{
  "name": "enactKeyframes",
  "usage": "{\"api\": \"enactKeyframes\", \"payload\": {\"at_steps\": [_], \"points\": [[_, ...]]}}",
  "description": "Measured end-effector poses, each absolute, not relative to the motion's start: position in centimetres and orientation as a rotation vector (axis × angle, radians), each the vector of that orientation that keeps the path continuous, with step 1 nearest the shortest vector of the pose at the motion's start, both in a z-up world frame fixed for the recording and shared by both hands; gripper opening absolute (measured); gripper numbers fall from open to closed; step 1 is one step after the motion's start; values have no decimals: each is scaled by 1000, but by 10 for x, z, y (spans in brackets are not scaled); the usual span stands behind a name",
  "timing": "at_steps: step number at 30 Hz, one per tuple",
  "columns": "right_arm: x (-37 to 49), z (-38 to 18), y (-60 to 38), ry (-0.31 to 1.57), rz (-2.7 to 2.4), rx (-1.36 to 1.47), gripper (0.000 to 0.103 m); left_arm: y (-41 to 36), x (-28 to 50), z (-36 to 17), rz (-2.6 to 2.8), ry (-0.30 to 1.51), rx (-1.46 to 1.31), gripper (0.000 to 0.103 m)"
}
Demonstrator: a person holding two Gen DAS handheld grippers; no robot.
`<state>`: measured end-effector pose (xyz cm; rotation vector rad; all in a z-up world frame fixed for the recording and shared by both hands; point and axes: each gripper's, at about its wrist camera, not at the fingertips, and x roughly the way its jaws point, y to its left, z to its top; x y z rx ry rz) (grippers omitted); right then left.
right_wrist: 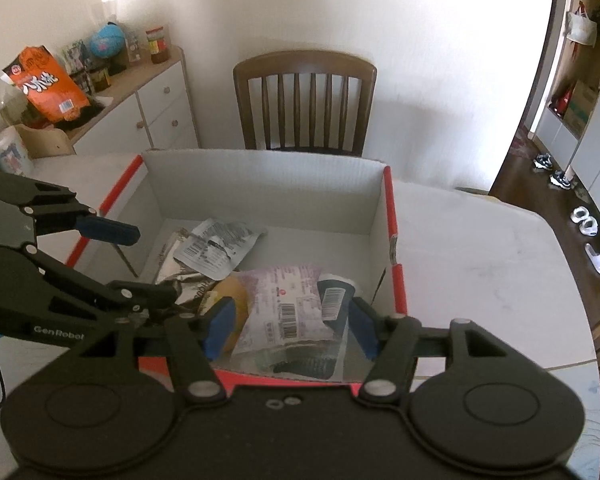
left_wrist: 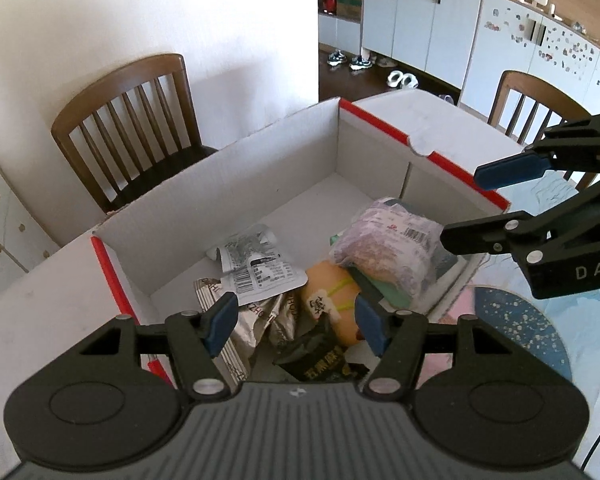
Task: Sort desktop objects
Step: 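Lower both items into the box and open both grippers, then withdraw both tools from the box toward the white cable and blue packet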
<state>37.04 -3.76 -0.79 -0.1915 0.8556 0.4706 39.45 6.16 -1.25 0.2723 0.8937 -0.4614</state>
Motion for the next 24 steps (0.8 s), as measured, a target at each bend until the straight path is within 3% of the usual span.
{"api": "enactKeyframes", "payload": {"at_steps": [24], "points": [[314,31,-65,778,512,-180,63,44,323,39,-419,797,251,64]]}}
